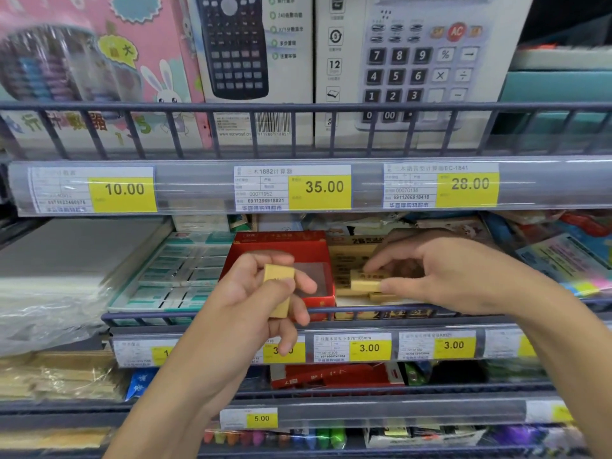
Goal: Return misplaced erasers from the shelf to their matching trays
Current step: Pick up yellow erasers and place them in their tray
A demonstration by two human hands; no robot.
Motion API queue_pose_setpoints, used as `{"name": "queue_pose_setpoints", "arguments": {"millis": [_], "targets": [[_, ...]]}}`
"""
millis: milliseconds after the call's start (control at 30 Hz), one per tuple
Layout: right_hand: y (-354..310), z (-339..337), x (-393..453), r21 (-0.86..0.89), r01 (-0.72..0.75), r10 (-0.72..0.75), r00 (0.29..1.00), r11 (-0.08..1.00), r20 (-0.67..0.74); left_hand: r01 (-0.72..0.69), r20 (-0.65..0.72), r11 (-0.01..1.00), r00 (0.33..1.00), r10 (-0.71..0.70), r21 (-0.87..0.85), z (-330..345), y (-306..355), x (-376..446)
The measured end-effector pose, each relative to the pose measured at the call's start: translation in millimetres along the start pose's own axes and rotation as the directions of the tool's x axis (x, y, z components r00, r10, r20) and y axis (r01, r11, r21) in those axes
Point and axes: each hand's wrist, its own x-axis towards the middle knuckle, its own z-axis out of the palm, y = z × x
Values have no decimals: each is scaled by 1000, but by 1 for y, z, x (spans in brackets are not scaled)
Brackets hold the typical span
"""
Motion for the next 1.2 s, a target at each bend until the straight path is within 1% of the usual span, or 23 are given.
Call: {"name": "queue_pose_setpoints", "arguments": {"millis": [100,200,333,400,567,700,767,800,833,867,933,967,1033,1067,1100,1133,1200], "targets": [[4,3,10,-53,-12,17,994,999,105,5,7,1000,1000,-5,3,1,1,-1],[4,7,21,-33,16,-10,986,999,164,5,5,1000,1000,-5,1,0,1,-1],[6,15,36,41,115,-120,980,992,159,3,5,1000,1000,-3,-1,-1,1,-3],[8,17,40,77,135,-146,977,988,153,-4,9,1000,1000,4,3,-2,1,-3],[15,27,45,149,101,-120,985,984,123,-27,11,998,1000,26,53,-4,-2,-3],[15,25,41,155,103,-122,985,983,120,-24,-1,999,1000,24,36,-2,-3,-4],[12,24,33,134,119,-128,990,984,60,-18,-18,999,1000,19,38,-1,-3,-4],[8,25,28,139,127,-128,992,982,-8,-15,-21,999,1000,16,48,0,-2,-4],[4,26,22,184,142,-127,988,973,-91,-15,-21,998,1000,16,58,0,-2,-4],[-2,27,17,274,172,-129,977,946,-169,-17,-20,998,1000,18,65,1,-1,-5],[-15,31,7,480,266,-155,953,836,-258,-31,-17,996,999,32,82,4,0,-6],[-23,33,3,551,315,-180,941,773,-286,-46,-16,995,999,48,93,6,0,-6],[-36,37,-4,632,393,-212,915,669,-344,-80,-28,993,996,83,87,12,1,-6],[-41,40,-7,644,411,-208,905,645,-370,-92,-43,993,995,95,71,15,0,-6],[-45,44,-11,619,423,-199,895,662,-399,-96,-62,994,993,98,48,17,-1,-6],[-49,47,-14,552,431,-199,881,714,-430,-93,-79,995,992,95,19,19,-1,-6],[-53,56,-19,371,440,-230,840,818,-491,-83,-96,996,992,80,-27,22,-2,-6]]}}
